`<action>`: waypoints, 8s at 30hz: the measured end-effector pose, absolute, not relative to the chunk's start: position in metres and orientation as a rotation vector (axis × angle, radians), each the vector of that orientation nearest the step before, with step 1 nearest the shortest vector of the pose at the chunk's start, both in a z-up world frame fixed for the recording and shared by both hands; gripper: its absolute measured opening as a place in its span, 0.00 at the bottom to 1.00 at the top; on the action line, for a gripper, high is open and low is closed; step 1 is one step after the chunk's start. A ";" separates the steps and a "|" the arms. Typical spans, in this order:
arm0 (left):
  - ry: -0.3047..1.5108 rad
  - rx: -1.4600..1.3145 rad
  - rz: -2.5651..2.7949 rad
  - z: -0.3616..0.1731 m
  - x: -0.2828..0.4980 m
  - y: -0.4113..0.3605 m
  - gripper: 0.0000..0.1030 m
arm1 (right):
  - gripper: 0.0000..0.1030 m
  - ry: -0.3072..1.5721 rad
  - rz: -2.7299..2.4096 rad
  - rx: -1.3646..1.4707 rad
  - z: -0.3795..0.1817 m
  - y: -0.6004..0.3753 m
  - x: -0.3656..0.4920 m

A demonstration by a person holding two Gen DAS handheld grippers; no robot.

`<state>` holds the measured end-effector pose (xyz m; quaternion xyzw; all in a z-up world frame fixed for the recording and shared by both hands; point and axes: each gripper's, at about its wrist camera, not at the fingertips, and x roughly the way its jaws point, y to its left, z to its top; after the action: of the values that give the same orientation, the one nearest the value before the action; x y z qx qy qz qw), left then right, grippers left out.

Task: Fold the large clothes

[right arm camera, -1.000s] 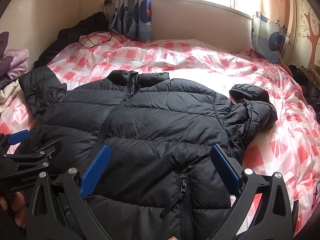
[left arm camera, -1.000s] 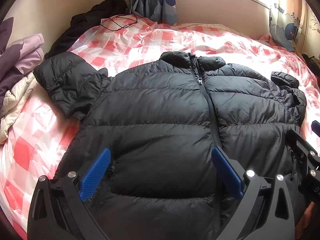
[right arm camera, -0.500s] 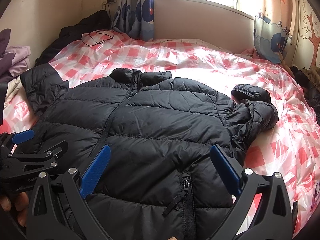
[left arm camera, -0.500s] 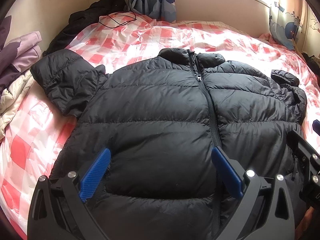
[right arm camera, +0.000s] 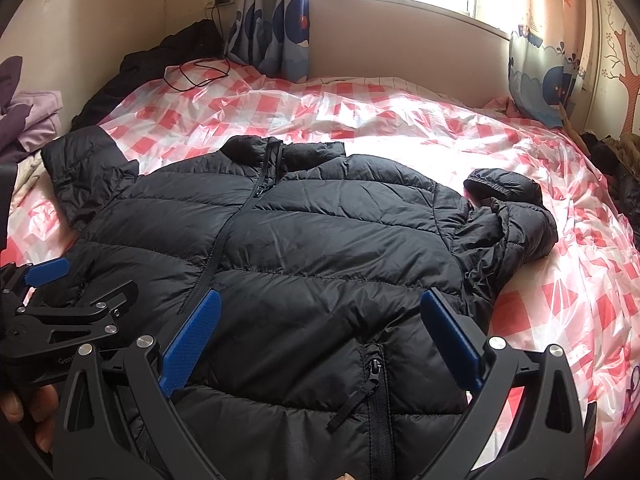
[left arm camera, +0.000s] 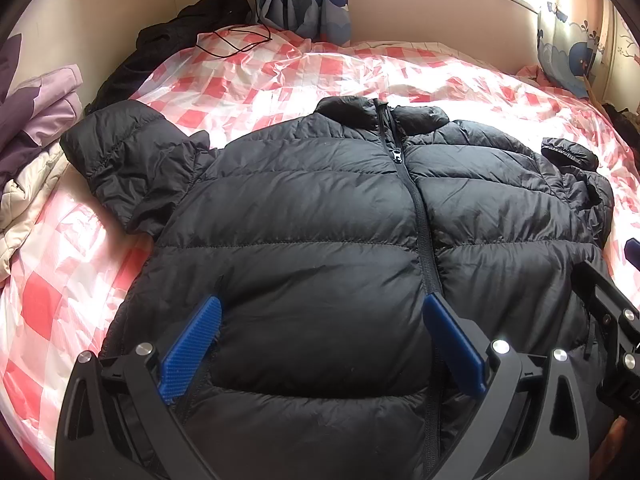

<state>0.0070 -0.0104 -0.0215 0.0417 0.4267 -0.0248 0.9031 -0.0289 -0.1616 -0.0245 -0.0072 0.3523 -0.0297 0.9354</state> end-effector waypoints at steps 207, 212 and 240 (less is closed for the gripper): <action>0.912 0.159 0.156 0.010 0.116 0.187 0.94 | 0.82 0.893 0.381 0.735 -0.043 -0.416 -0.051; 0.999 0.063 0.052 -0.017 0.103 0.190 0.94 | 0.82 1.149 0.510 0.473 -0.090 -0.293 -0.020; 1.205 -0.132 -0.310 0.008 -0.154 0.174 0.21 | 0.13 1.069 0.445 0.496 -0.002 -0.447 -0.254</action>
<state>-0.1544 0.1736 0.0084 -0.0617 0.5640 -0.1449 0.8106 -0.2539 -0.4466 -0.0016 0.2321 0.4998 0.2081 0.8081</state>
